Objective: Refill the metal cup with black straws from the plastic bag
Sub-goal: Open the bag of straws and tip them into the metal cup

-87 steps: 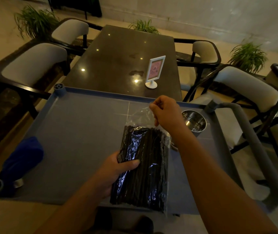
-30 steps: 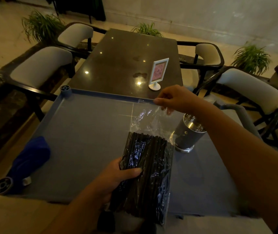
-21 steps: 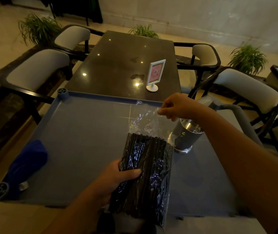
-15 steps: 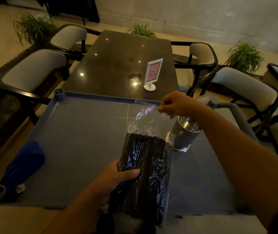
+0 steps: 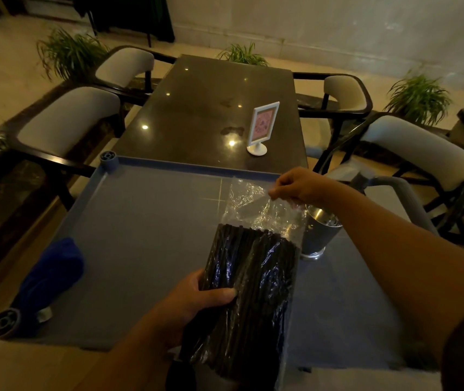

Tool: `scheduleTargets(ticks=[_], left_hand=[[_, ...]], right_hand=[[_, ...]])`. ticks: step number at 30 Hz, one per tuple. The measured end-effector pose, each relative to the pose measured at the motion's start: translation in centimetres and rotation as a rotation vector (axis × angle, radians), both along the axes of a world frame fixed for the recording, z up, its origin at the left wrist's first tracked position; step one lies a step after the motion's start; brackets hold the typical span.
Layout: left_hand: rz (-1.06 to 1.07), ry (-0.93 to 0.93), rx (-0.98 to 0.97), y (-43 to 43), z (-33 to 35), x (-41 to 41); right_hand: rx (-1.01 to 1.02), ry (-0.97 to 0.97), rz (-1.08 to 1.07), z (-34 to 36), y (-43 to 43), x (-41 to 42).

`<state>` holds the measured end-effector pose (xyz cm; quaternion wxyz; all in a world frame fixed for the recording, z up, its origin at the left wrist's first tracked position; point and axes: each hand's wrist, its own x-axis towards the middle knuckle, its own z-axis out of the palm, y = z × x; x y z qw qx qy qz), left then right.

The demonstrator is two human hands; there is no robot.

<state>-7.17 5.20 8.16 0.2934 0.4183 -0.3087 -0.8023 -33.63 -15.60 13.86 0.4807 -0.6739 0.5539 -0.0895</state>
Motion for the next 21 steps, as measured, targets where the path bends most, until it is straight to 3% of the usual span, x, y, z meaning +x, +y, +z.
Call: scheduleTargets(ticks=[5, 11, 16, 21], left_hand=[[0.012, -0.011, -0.002, 0.1, -0.1, 0.4], [0.073, -0.001, 0.008, 0.0, -0.3, 0.4], [0.143, 0.045, 0.011, -0.6, 0.0, 0.6], [0.153, 0.032, -0.029, -1.4, 0.9, 0.7]], right_hand=[[-0.057, -0.023, -0.093, -1.0, 0.0, 0.0], [-0.512, -0.064, -0.406, -0.5, 1.4, -0.6], [-0.827, 0.039, -0.388, -0.1, 7.0, -0.5], [-0.836, 0.112, -0.201, -4.2, 15.3, 0.6]])
